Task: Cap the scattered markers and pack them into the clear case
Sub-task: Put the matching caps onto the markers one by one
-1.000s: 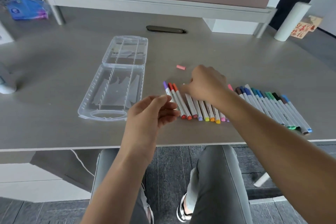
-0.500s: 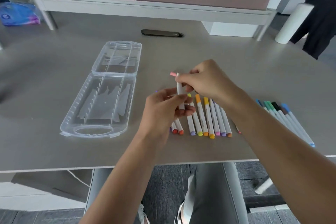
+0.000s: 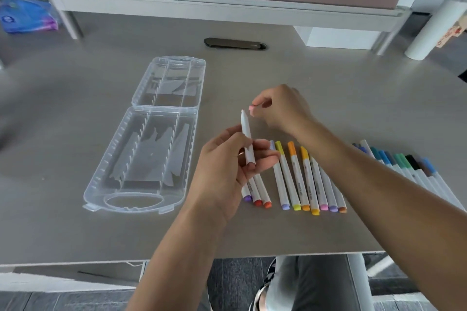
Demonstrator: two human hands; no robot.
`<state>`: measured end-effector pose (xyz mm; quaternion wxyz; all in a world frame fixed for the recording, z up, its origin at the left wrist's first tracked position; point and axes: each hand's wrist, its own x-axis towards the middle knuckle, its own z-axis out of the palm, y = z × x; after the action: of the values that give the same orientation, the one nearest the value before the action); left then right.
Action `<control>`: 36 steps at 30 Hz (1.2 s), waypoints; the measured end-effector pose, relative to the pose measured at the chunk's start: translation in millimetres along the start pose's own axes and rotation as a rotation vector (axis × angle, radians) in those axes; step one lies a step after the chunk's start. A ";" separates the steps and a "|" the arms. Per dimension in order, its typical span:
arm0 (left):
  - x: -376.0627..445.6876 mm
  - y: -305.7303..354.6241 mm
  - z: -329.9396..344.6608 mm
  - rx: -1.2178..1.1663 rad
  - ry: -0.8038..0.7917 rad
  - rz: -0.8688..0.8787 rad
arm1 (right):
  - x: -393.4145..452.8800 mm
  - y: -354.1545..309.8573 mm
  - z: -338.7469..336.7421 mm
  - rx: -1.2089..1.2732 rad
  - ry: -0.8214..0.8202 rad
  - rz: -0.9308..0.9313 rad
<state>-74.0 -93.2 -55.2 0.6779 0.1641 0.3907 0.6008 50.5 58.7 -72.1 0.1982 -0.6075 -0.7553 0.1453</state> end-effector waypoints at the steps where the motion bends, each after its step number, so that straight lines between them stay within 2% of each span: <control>1: 1.3 0.6 -1.2 -0.005 -0.003 0.000 | 1.6 -0.9 3.1 -0.023 0.001 -0.012; 4: 3.7 1.3 -3.1 0.003 -0.013 -0.012 | 4.7 -2.1 6.5 -0.055 0.008 -0.013; 6: 4.3 1.6 -4.1 0.020 -0.018 -0.023 | 4.7 -2.3 3.0 0.037 0.006 0.013; 11: 4.3 -0.5 -2.2 0.041 -0.053 -0.033 | -9.0 -6.8 -19.8 0.692 -0.157 0.217; 15: 1.6 -3.9 2.4 0.090 -0.098 -0.047 | -18.4 -4.1 -29.6 0.975 -0.229 0.353; 28: -12.8 -18.3 12.8 0.196 -0.108 -0.009 | -59.8 5.2 -54.8 0.801 -0.247 0.199; 36: -19.2 -26.2 15.1 0.245 -0.100 0.007 | -80.5 6.8 -53.3 0.770 -0.135 0.161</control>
<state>-44.6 -113.3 -57.3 0.6695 0.2768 0.4261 0.5419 96.4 -19.4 -38.2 0.3494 -0.5352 -0.6067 0.4727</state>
